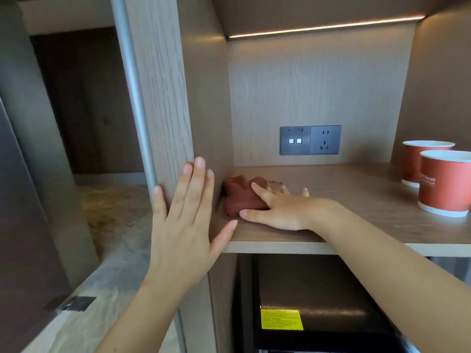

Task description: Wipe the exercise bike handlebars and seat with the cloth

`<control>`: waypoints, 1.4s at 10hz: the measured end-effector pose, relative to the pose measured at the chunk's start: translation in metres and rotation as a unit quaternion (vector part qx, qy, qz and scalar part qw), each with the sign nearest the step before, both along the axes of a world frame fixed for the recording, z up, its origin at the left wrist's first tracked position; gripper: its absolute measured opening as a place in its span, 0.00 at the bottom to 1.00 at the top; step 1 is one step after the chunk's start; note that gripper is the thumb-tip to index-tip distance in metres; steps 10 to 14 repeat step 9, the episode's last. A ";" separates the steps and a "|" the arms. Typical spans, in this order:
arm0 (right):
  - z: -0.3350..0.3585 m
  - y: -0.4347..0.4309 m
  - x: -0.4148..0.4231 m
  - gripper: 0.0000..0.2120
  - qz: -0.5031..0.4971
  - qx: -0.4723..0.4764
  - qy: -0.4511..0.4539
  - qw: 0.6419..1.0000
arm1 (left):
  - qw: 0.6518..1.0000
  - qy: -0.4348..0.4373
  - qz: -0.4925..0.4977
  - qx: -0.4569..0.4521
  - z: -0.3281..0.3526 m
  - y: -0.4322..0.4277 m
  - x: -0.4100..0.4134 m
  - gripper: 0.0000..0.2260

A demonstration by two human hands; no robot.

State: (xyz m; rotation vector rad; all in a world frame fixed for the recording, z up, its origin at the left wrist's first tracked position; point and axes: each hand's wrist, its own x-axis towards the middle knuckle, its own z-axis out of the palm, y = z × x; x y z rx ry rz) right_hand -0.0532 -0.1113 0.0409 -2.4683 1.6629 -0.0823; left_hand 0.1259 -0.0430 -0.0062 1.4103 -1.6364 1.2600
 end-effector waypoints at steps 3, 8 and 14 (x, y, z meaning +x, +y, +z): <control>-0.001 -0.009 0.029 0.39 -0.025 -0.045 0.041 0.998 | 1.000 0.014 -0.010 0.003 0.000 0.000 -0.002 0.30; -0.009 0.044 -0.060 0.33 -0.014 -0.201 -0.005 0.979 | 0.995 0.092 -0.035 0.017 -0.010 0.015 -0.062 0.20; -0.014 0.052 -0.079 0.28 -0.047 -0.276 -0.023 0.960 | 0.992 0.119 -0.036 0.031 -0.007 0.015 -0.082 0.20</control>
